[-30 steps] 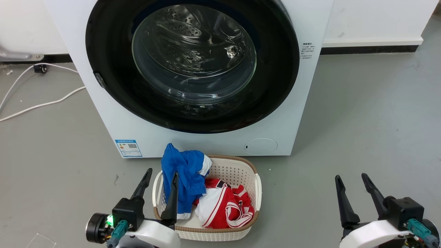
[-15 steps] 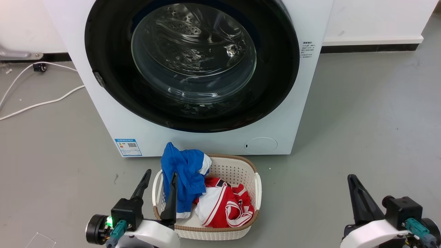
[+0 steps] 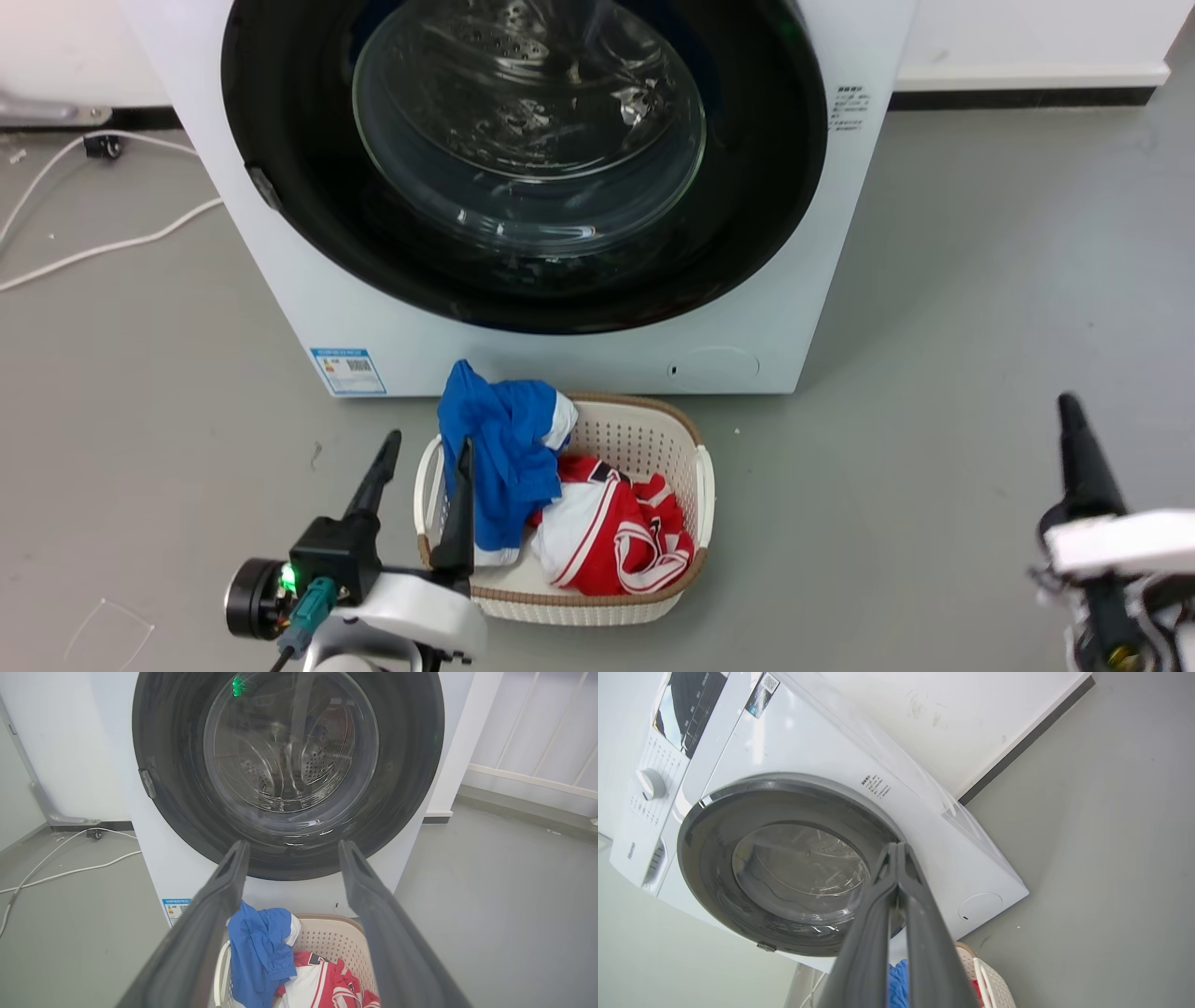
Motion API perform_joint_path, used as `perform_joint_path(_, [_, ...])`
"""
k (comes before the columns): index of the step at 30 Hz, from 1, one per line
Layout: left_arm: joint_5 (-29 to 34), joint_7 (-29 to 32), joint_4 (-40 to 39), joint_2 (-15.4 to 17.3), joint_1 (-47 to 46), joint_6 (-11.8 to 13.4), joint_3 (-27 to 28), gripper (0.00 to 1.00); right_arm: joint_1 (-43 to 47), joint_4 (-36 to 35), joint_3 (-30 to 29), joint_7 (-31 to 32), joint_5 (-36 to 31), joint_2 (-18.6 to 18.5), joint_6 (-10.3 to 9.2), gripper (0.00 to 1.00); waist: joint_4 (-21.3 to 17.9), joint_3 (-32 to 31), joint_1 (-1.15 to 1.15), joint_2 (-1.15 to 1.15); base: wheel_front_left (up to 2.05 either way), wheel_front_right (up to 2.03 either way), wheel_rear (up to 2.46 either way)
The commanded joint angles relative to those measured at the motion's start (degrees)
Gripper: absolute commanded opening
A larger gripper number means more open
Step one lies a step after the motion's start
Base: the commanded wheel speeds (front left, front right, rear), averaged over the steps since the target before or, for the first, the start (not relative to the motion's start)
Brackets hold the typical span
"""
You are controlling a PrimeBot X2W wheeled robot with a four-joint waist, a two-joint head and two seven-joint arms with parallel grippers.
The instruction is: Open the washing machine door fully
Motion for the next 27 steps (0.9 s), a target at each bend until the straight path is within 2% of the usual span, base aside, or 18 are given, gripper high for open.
perform_joint_path(1, [-0.38, -0.14, -0.86, -0.11, -1.27, 0.49, -0.13, 1.0, -2.68, 0.83, -1.71, 1.38, 7.05, 0.09, 0.0, 0.0, 0.42, 1.45, 0.0, 0.0, 0.0, 0.0, 0.0])
perform_joint_path(6, [-0.92, -0.14, -2.81, -0.12, -2.76, 1.38, -0.8, 1.0, -11.76, 5.77, -8.41, 8.25, 26.88, 0.06, 0.01, 0.0, 0.75, 4.84, 0.0, 0.0, 0.0, 0.0, 0.0])
perform_joint_path(11, [-1.31, -0.14, -4.49, -0.12, -4.72, 1.99, -1.33, 1.0, -22.73, 13.67, -13.36, 15.62, 36.66, -2.6, 0.01, 0.0, 1.01, 8.43, 0.0, 0.0, 0.0, 0.0, 0.0])
perform_joint_path(16, [-1.91, -0.14, -6.18, -0.11, -7.17, 2.41, -1.79, 1.0, -34.57, 22.11, -12.87, 23.0, 39.02, -7.06, 0.01, 0.0, 1.28, 12.69, 0.0, 0.0, 0.0, 0.0, 0.0])
perform_joint_path(20, [-1.85, -0.14, -7.37, -0.12, -9.07, 2.68, -2.65, 1.0, -44.03, 28.76, -10.6, 28.09, 37.21, -10.98, 0.01, 0.0, 1.4, 15.84, 0.0, 0.0, 0.0, 0.0, 0.0])
perform_joint_path(23, [-2.6, -0.14, -7.94, -0.11, -10.16, 2.65, -3.17, 1.0, -50.78, 32.86, -7.81, 31.53, 34.4, -12.69, 0.01, 0.0, 1.52, 17.81, 0.0, 0.0, 0.0, 0.0, 0.0])
perform_joint_path(27, [-2.48, -0.14, -8.46, -0.12, -11.45, 2.5, -3.57, 1.0, -58.17, 36.86, -4.08, 35.83, 30.83, -12.74, 0.01, 0.0, 1.55, 19.7, 0.0, 0.0, 0.0, 0.0, 0.0])
